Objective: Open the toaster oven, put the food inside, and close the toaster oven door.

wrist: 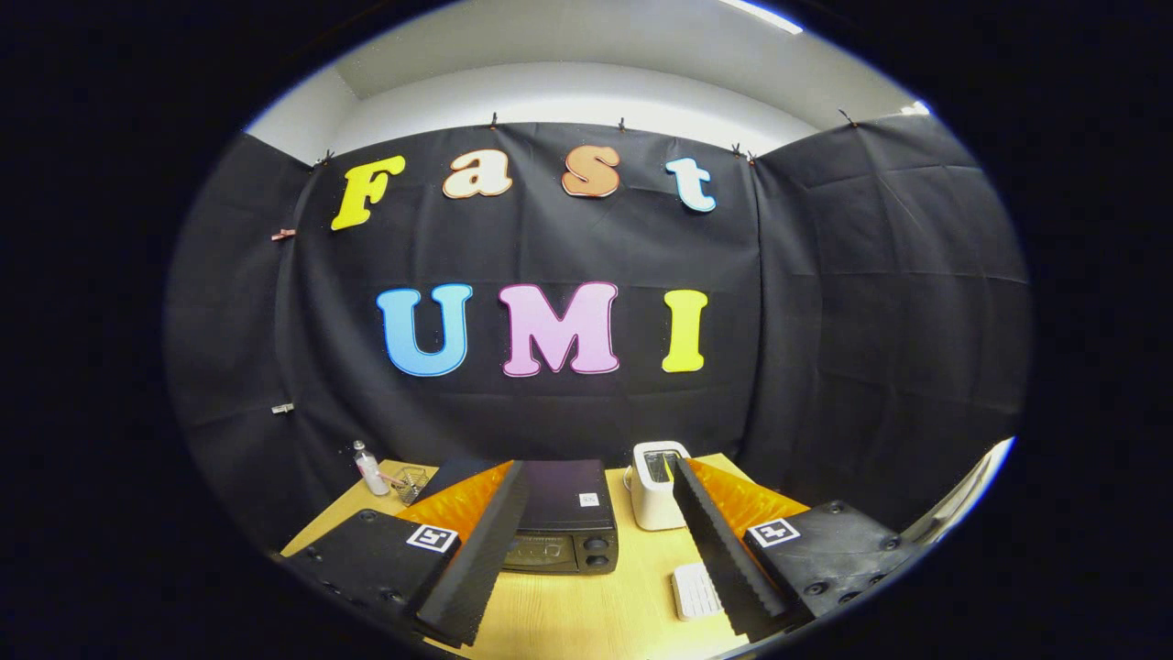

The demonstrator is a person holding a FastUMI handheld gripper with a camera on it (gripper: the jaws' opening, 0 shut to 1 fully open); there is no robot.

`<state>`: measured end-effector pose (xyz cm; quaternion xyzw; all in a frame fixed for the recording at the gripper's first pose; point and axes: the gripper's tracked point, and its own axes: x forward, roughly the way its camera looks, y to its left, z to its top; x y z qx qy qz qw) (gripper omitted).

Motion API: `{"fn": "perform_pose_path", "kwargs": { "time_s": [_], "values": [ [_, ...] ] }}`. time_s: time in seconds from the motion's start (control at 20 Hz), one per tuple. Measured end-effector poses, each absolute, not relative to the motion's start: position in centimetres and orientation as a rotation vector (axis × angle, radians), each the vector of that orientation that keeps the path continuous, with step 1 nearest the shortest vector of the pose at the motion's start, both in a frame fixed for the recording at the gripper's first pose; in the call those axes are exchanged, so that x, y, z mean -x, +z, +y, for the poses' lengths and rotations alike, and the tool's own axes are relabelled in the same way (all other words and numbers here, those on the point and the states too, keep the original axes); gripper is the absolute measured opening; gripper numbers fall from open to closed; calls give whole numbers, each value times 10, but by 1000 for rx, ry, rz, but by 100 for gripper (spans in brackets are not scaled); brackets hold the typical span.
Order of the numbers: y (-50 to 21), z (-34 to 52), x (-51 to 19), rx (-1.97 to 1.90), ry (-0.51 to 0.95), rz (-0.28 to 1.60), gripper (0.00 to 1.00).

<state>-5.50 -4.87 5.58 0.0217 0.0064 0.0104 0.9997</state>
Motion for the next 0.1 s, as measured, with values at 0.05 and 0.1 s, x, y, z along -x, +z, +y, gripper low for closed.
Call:
{"fn": "perform_pose_path", "kwargs": {
  "time_s": [0.05, 0.1],
  "values": [
    [56, -48, 54, -38, 24, 12, 99],
    [56, -45, 53, -39, 29, 11, 99]
  ]
}}
